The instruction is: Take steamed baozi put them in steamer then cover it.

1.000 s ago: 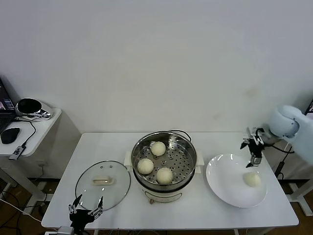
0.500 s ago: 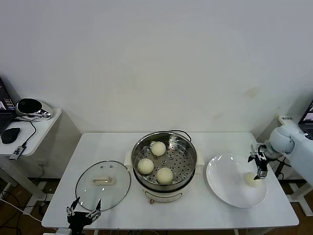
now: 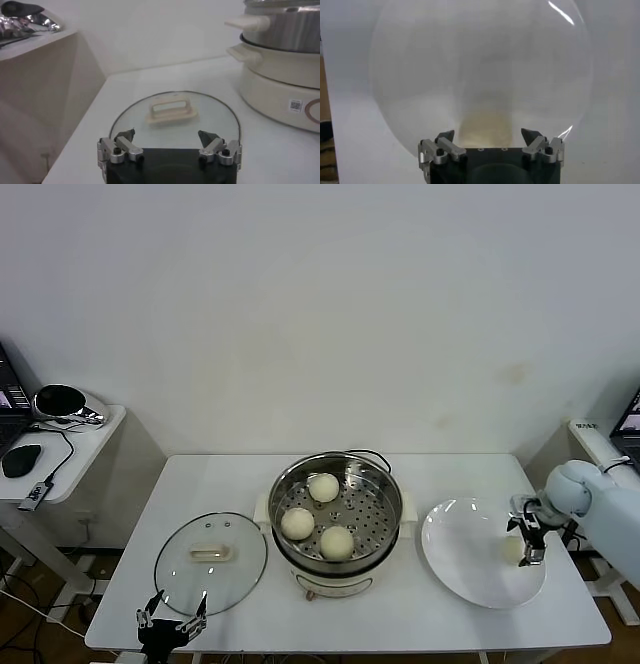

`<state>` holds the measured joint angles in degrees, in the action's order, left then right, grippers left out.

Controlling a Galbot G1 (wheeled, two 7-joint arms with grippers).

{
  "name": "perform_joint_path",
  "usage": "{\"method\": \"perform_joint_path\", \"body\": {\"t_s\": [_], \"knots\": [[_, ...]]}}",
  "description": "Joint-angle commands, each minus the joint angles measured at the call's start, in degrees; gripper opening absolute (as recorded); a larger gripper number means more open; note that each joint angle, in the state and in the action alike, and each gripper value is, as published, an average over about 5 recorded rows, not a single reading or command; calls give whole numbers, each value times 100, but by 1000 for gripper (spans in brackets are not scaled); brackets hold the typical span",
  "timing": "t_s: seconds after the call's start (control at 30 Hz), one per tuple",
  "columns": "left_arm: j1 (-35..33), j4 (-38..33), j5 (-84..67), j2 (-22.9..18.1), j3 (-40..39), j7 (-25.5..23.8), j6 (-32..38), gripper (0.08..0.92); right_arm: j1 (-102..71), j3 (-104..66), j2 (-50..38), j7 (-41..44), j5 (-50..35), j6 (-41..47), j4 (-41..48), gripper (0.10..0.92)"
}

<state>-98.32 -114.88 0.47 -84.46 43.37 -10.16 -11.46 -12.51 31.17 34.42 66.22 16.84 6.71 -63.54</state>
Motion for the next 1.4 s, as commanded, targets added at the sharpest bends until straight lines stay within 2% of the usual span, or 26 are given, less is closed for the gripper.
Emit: {"method": "perform_joint_path", "body": {"t_s": [0.03, 0.43, 0.53, 0.7, 0.83, 1.17, 1.4], "knots": [[8, 15, 6, -5, -11, 2, 5, 823, -116, -84, 83, -92, 87, -75, 171, 823], [10, 45, 9, -18, -35, 9, 9, 823, -67, -87, 140, -23, 45, -57, 269, 818], [14, 57, 6, -23, -42, 15, 10, 823, -51, -83, 109, -15, 2, -34, 237, 771], [23, 64, 1, -29, -48, 19, 15, 823, 10, -43, 24, 9, -73, -2, 143, 637], [39, 55, -7, -27, -47, 23, 15, 823, 196, 102, -86, 31, -205, 63, -10, 598], [136, 14, -23, -34, -68, 30, 21, 823, 2414, 1837, -484, 206, -1448, 552, -1082, 594], [203, -94, 30, -3, -23, 67, 49, 823, 4369, 3431, 86, 384, -2887, 1119, -1529, 594]]}}
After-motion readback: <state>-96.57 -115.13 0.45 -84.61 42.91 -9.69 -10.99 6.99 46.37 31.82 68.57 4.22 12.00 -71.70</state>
